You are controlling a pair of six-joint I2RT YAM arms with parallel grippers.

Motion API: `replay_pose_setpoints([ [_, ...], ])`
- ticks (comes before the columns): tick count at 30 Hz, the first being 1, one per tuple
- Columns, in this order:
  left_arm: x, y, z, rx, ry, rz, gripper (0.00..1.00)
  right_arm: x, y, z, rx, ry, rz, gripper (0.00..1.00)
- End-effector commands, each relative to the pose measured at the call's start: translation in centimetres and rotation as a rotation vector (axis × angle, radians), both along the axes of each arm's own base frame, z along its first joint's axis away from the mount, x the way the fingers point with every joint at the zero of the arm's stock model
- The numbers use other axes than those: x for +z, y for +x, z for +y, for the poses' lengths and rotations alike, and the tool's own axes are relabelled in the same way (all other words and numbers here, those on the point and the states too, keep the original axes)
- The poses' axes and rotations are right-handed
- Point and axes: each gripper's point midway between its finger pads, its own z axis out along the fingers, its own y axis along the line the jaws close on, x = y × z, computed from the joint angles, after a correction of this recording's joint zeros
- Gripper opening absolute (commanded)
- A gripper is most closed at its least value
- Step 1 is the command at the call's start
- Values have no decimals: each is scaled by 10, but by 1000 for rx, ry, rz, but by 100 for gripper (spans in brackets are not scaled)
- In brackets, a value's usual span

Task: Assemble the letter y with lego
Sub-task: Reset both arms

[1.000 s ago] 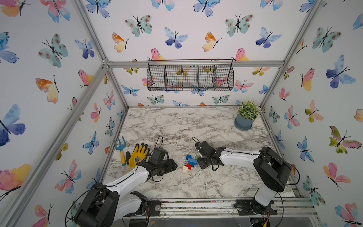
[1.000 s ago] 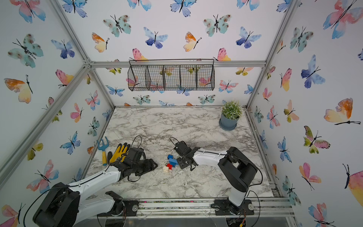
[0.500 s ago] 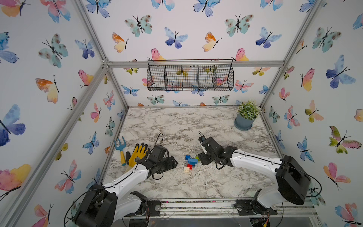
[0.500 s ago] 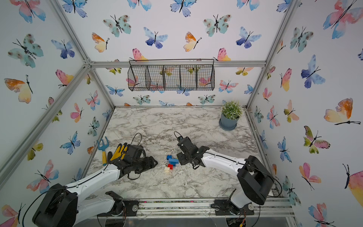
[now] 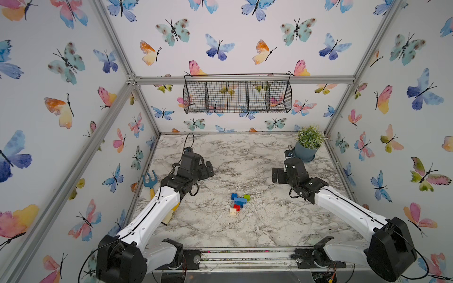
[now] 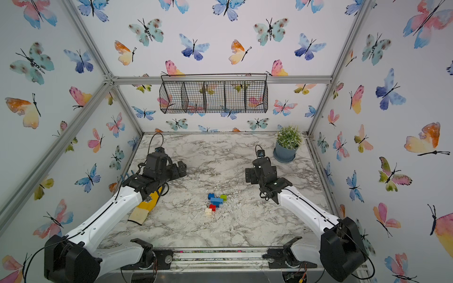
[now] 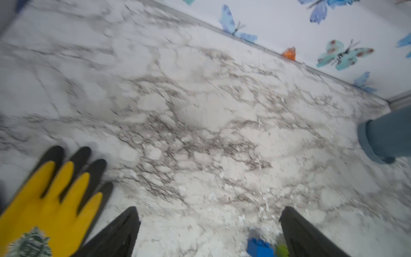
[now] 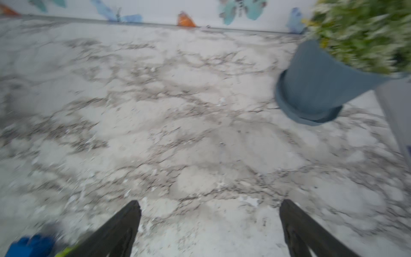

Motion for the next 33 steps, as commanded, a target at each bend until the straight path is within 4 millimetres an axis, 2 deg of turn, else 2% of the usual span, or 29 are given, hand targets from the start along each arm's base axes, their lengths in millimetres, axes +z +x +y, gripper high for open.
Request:
replay_pose_setpoints([
  [1,1,17,60,111,278,-88,98,14,7,-75,-307,-138,-185,100],
  [3,-12,22,87,190,367,-123,98,9,9,-92,-333,-146,-275,100],
  [6,-52,28,116,256,308,-70,98,-7,12,-110,-372,-162,-296,100],
  [8,-78,28,129,300,287,-43,98,-21,17,-114,-393,-206,-276,100],
  [10,-89,28,131,302,293,-75,98,-31,20,-111,-357,-211,-291,100],
  [15,-84,26,127,297,263,-254,99,-42,10,-105,-286,-168,-413,99],
  [16,-86,24,122,264,268,-278,100,-36,11,-101,-254,-187,-451,100],
  [18,-81,22,114,225,315,-342,98,-39,14,-93,-199,-180,-439,100],
  [20,-75,25,98,137,353,-377,98,-45,10,-97,-180,-160,-466,99],
  [22,-76,19,94,95,342,-434,99,-38,13,-95,-156,-164,-525,99],
  [24,-79,7,96,109,325,-502,99,-52,24,-93,-123,-126,-419,100],
  [26,-72,5,96,109,341,-576,98,-64,39,-99,-68,-53,-370,99],
  [27,-75,5,95,107,330,-553,98,-66,42,-106,-60,-2,-365,98],
  [29,-81,9,96,107,326,-490,98,-67,33,-111,-69,7,-373,98],
  [31,-79,8,96,111,325,-511,98,-55,20,-118,-107,11,-489,98],
  [33,-76,4,96,113,332,-543,98,-67,23,-119,-113,8,-407,98],
])
